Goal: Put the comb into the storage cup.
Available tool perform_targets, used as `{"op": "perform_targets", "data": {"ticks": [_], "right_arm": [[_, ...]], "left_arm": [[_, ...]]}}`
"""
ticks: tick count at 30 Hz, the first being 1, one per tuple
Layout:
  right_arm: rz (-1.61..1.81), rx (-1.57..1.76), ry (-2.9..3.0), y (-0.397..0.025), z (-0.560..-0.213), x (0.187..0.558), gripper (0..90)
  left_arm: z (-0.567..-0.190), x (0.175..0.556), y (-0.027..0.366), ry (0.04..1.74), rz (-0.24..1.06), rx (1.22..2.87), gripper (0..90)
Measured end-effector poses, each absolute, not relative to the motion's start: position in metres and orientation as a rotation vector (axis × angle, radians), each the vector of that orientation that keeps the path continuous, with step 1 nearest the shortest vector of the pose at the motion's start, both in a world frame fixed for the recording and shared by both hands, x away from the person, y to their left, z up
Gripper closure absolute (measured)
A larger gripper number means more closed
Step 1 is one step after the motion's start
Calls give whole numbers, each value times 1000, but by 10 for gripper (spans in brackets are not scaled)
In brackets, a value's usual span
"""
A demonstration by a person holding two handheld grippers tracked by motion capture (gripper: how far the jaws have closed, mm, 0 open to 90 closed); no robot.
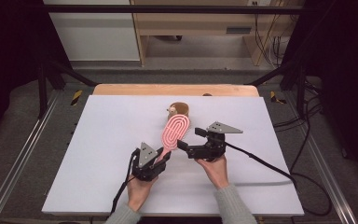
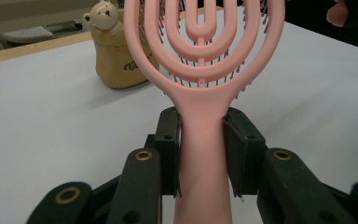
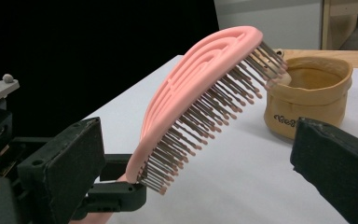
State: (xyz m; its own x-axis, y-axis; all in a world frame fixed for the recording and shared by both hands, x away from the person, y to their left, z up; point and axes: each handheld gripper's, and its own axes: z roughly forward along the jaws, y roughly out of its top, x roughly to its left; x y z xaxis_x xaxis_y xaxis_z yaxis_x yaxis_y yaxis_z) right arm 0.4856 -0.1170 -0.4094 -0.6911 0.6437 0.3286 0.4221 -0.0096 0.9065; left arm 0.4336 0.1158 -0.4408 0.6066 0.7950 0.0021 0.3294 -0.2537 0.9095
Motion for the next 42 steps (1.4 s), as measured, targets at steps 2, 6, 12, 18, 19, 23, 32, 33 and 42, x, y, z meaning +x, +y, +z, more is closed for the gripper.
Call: {"op": "perform_targets", "data": {"ticks": [2, 6, 12, 18, 19, 23, 32, 33, 42], "right_arm": [[1779, 1134, 2070, -117, -409, 486, 34], [1781, 1141, 2069, -117, -409, 486, 45], [1780, 1150, 2067, -117, -410, 487, 80], [1776, 1175, 2075, -118, -409, 488, 129], [1775, 1180, 2077, -118, -409, 488, 141], [1782, 1202, 2080, -118, -408, 488, 184], [1796, 1235, 2111, -119, -407, 489, 307], [1801, 1238, 2116, -119, -407, 489, 327], [1840, 1255, 2151, -120, -405, 490, 463]], "left_arm": [[-440, 432, 114, 900, 585, 1837, 688], [-439, 430, 110, 886, 586, 1838, 687], [-438, 427, 106, 870, 587, 1846, 688], [-437, 423, 102, 849, 593, 1850, 688], [-437, 423, 102, 847, 595, 1849, 688], [-437, 421, 100, 839, 600, 1849, 688], [-437, 419, 97, 827, 607, 1848, 688], [-436, 419, 96, 826, 608, 1849, 688], [-437, 419, 94, 820, 617, 1852, 687]]}}
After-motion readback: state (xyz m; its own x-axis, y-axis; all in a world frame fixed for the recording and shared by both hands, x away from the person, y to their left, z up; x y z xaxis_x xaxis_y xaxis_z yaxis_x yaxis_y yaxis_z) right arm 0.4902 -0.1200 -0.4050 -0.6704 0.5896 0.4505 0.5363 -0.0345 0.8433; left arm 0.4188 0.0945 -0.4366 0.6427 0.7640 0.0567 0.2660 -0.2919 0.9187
